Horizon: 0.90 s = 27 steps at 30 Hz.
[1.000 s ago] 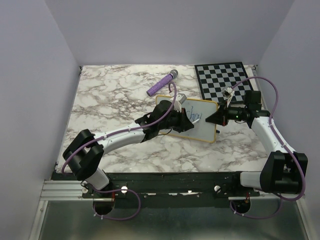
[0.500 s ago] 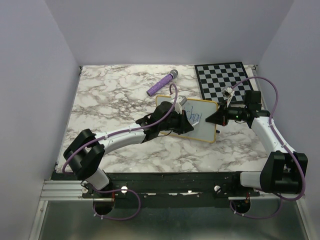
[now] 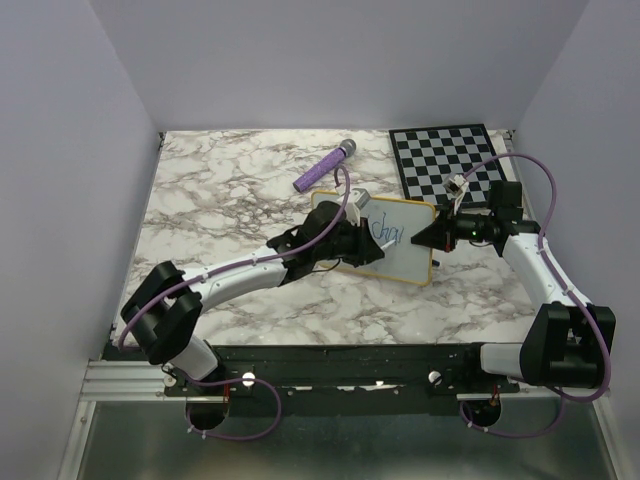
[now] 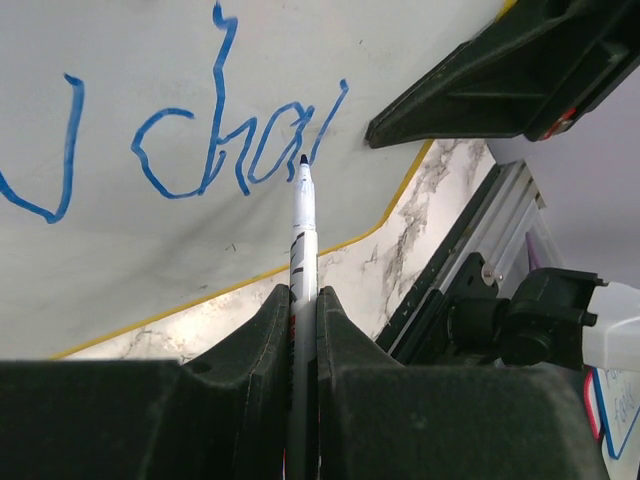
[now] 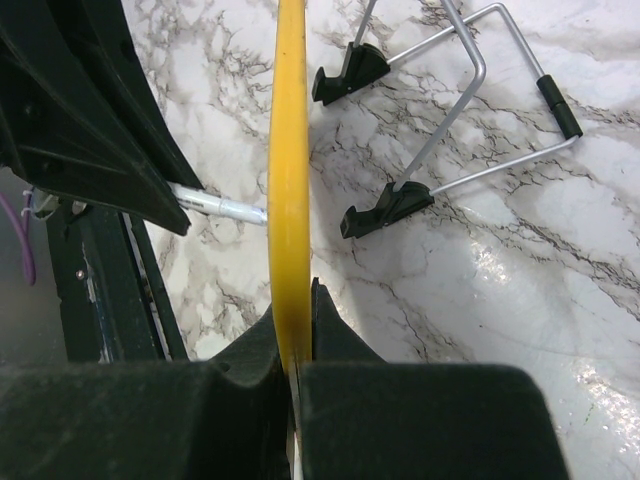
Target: Write a sentence on the whiteboard
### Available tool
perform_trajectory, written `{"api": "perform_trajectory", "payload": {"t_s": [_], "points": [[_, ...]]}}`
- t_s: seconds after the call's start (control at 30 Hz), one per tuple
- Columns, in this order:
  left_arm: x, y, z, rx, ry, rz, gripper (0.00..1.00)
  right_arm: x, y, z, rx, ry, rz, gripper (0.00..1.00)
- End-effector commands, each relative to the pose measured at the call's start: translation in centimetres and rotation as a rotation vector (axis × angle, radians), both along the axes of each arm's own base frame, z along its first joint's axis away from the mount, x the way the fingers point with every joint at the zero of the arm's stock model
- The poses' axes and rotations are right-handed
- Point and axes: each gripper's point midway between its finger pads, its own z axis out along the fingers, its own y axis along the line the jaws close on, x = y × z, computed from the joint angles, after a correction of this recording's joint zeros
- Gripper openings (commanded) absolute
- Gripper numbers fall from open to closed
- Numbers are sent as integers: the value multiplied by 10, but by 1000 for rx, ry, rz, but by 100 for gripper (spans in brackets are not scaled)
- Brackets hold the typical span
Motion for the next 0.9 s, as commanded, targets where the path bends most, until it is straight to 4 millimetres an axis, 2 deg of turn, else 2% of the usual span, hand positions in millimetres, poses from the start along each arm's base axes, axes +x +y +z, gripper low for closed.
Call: {"api": "perform_trajectory", "payload": {"t_s": [0.0, 0.57, 0.87], "points": [[5, 6, 30, -39, -66, 35, 0, -2, 2, 8, 7, -43, 21, 1], [15, -9, 32, -47, -69, 25, 0, -1, 2, 7, 5, -45, 21, 1], [19, -13, 25, -36, -60, 29, 0, -2, 2, 7, 6, -43, 22, 1]]}}
